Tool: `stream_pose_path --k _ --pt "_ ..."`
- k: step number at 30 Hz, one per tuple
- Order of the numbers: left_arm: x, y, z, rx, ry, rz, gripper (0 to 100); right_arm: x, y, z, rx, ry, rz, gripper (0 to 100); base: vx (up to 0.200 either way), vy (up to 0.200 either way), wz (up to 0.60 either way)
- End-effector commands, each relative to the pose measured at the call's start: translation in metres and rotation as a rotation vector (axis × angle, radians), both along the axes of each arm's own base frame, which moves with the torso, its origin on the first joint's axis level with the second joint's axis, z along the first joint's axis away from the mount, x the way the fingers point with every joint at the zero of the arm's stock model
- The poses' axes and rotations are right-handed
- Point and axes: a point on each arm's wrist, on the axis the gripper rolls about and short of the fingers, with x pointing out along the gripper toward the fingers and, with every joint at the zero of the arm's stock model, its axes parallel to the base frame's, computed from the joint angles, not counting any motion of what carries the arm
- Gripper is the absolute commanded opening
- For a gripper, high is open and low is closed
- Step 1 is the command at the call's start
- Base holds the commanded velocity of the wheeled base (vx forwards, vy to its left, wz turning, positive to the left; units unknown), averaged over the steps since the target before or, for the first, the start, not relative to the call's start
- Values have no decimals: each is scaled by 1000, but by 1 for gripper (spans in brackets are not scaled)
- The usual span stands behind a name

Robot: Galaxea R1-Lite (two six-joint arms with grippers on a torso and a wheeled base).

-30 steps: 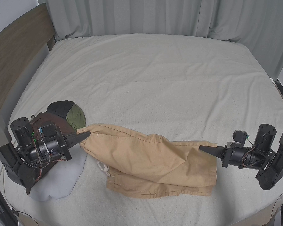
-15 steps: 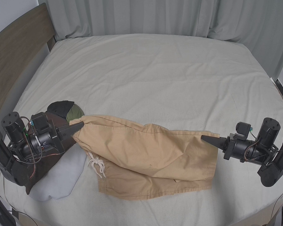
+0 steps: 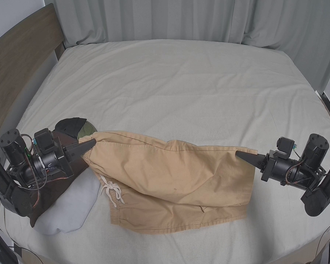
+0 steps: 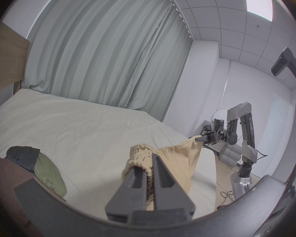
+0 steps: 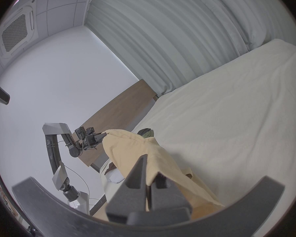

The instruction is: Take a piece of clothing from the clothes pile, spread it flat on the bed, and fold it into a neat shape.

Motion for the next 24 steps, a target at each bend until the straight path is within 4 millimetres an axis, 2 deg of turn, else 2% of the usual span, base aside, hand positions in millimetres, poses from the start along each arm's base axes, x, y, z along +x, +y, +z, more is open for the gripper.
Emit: stream_pose_path --k 1,12,24 --pt "0 0 2 -10 4 -1 0 1 0 4 4 -20 -4 0 0 0 0" --pt "0 -4 2 -15 11 -15 0 -2 -1 15 14 -60 -32 0 0 0 0" --pt "6 -1 10 -67 33 -7 0 8 -6 25 29 -107 -62 0 0 0 0"
